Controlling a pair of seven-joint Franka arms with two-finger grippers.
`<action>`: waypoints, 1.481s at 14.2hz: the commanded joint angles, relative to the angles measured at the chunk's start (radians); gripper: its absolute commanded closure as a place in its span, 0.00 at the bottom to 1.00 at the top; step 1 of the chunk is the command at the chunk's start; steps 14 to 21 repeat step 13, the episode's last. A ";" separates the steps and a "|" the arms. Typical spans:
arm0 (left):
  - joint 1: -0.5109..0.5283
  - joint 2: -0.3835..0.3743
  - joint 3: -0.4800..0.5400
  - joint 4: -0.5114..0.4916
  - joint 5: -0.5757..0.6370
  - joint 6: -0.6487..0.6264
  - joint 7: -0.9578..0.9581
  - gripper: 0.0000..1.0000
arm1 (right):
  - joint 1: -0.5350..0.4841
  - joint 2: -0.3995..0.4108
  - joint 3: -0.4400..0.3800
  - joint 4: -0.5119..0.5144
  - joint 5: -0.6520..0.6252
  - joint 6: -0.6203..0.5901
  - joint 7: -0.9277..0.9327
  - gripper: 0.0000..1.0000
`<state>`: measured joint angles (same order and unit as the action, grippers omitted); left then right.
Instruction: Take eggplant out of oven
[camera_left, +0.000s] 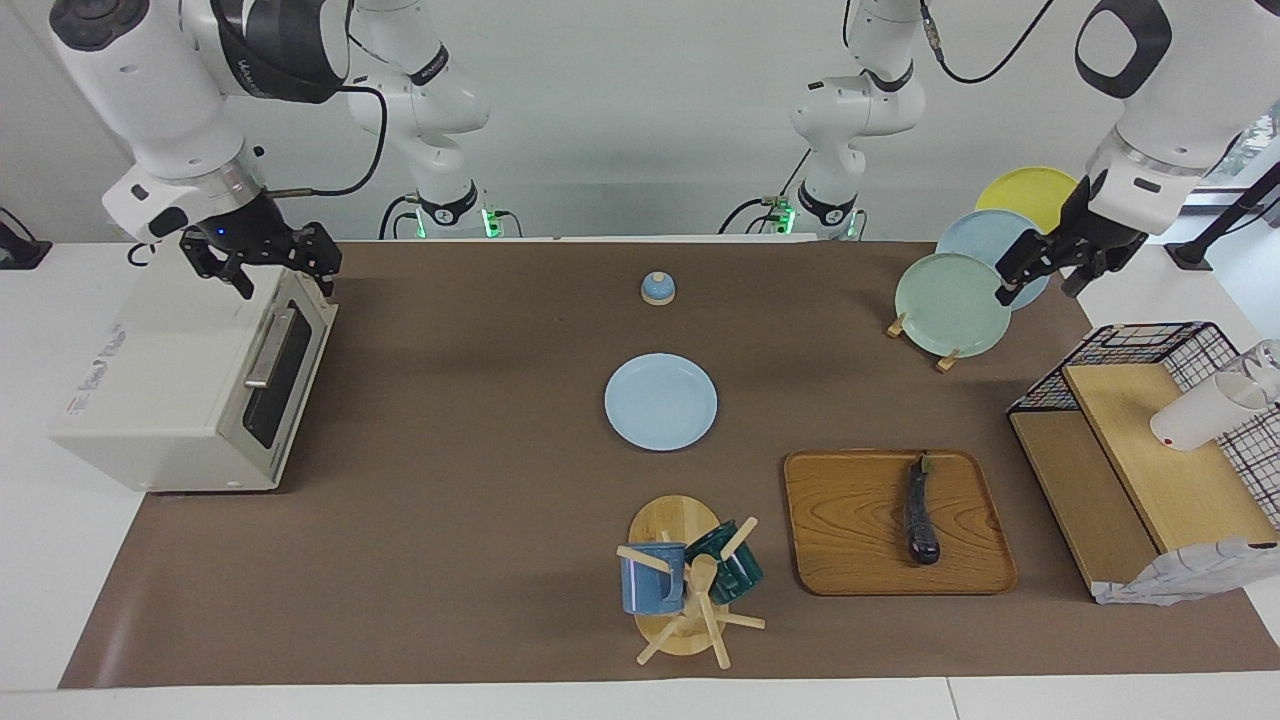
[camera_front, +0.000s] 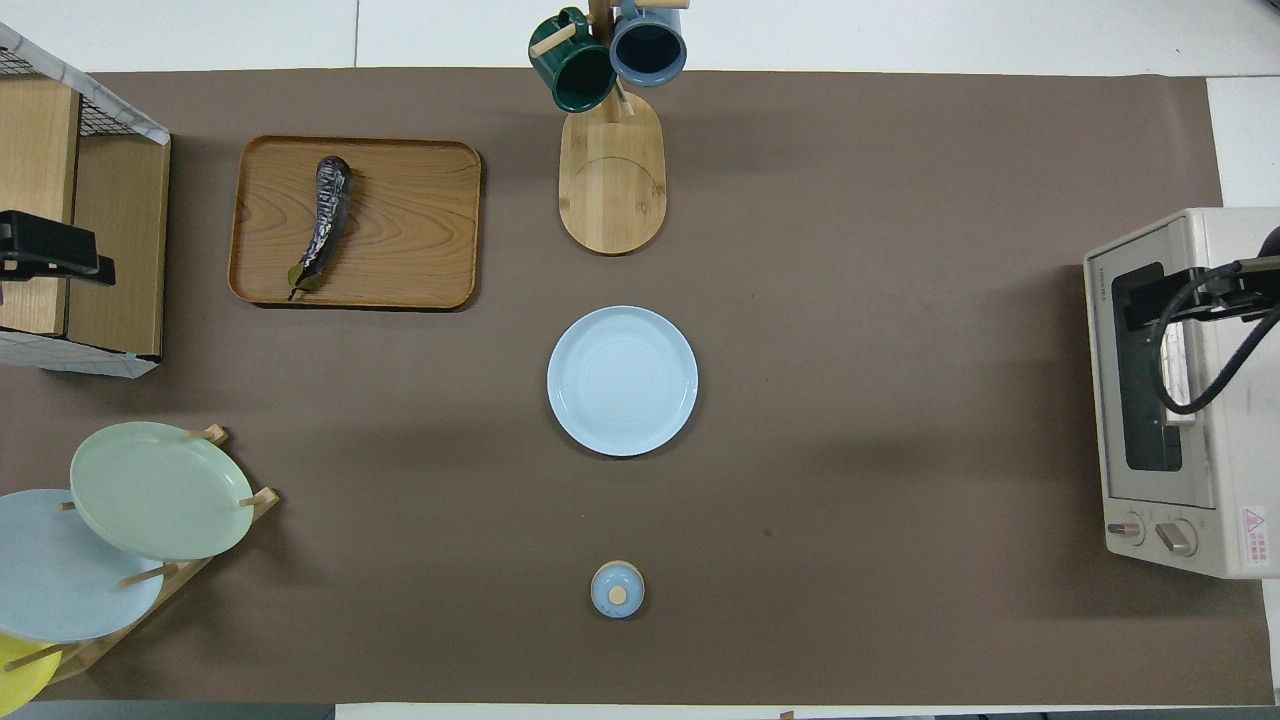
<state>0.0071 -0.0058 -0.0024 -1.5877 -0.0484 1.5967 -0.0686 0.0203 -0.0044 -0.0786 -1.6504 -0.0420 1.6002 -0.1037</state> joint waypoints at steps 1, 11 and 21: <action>-0.036 -0.081 0.001 -0.159 0.025 0.017 -0.008 0.00 | -0.007 -0.012 -0.001 0.015 0.031 -0.011 -0.014 0.00; -0.098 -0.079 0.036 -0.114 0.067 -0.023 0.012 0.00 | -0.014 -0.023 -0.006 0.003 0.033 -0.017 -0.014 0.00; -0.093 -0.077 0.038 -0.115 0.067 -0.017 0.015 0.00 | -0.010 -0.025 -0.006 0.001 0.033 -0.022 -0.014 0.00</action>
